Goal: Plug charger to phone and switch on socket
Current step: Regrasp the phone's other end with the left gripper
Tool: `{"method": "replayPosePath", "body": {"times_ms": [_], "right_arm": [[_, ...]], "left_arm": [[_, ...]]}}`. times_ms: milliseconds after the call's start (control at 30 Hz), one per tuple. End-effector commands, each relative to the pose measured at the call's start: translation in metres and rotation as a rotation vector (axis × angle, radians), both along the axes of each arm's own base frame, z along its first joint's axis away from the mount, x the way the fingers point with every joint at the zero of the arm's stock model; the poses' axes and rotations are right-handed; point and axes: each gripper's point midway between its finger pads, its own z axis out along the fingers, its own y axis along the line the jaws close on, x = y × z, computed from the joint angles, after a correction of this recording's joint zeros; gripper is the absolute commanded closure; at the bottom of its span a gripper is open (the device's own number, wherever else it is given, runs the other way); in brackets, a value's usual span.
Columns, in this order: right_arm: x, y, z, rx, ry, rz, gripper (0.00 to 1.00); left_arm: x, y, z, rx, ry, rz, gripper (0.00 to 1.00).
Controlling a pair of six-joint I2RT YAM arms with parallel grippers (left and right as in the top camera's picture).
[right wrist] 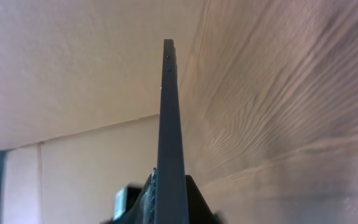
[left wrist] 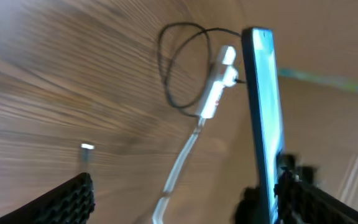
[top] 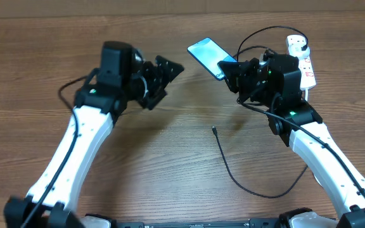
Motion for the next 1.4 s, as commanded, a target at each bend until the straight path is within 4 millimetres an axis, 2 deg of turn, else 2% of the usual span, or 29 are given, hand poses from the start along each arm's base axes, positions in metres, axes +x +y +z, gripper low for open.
{"method": "replayPosePath", "body": {"times_ms": [0, 100, 233, 300, 433, 600, 733, 1233, 1367], "right_arm": [[-0.004, 0.010, 0.017, 0.100, 0.029, 0.034, 0.96], [-0.010, 0.016, 0.019, 0.116, 0.035, 0.080, 0.96], [-0.017, 0.021, 0.020, 0.132, 0.043, 0.129, 0.96], [-0.018, 0.022, 0.020, 0.134, 0.048, 0.135, 0.96], [-0.019, 0.024, 0.019, 0.130, 0.048, 0.141, 0.96], [-0.025, 0.035, 0.019, 0.127, 0.048, 0.164, 0.96], [-0.026, 0.036, 0.019, 0.127, 0.049, 0.168, 0.96], [-0.035, 0.044, 0.021, 0.148, 0.058, 0.229, 0.96], [-0.037, 0.046, 0.022, 0.151, 0.059, 0.240, 0.96]], "left_arm": [[0.002, -0.026, -0.003, -0.192, 0.173, 0.032, 0.13], [0.017, -0.040, 0.003, -0.271, 0.139, -0.003, 0.14], [0.025, -0.042, 0.002, -0.317, 0.179, 0.038, 0.16], [0.026, -0.042, 0.005, -0.325, 0.173, 0.039, 0.20], [0.025, -0.048, 0.013, -0.359, 0.170, 0.020, 0.30], [0.022, -0.052, 0.014, -0.392, 0.226, 0.033, 0.34], [0.022, -0.052, 0.014, -0.394, 0.229, 0.032, 0.44], [0.021, -0.052, 0.014, -0.397, 0.234, 0.030, 0.59], [0.021, -0.052, 0.014, -0.397, 0.234, 0.030, 0.60]]}}
